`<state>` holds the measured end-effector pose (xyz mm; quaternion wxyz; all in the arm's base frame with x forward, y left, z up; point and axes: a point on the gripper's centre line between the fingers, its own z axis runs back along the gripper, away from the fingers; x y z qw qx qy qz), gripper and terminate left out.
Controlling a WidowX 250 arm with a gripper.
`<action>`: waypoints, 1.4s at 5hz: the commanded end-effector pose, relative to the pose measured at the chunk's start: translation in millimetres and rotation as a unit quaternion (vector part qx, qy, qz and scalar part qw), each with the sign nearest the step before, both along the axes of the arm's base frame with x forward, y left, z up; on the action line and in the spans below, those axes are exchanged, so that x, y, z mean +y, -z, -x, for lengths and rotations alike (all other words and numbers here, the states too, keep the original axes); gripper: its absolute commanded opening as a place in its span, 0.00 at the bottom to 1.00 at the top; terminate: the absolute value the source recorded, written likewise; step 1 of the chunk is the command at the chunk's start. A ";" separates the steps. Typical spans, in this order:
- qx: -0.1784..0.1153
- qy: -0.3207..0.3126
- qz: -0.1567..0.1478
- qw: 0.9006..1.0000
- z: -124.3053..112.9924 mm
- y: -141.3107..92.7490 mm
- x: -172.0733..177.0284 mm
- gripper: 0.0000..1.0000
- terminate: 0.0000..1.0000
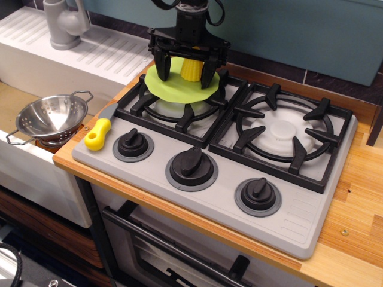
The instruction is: End effector transition from object to object
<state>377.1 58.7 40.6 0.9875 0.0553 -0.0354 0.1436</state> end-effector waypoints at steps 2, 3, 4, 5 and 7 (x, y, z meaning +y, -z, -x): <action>0.000 -0.008 0.004 1.000 2.5 -9.7 -3.3 1.00 0.00; 0.000 -0.015 0.003 1.000 3.9 -19.0 -4.5 1.00 0.00; -0.008 -0.016 0.006 1.000 4.9 -15.7 -3.8 1.00 0.00; -0.005 -0.018 0.011 1.000 6.7 -22.6 -4.8 1.00 0.00; 0.019 -0.021 0.012 1.000 25.0 -53.9 2.5 1.00 0.00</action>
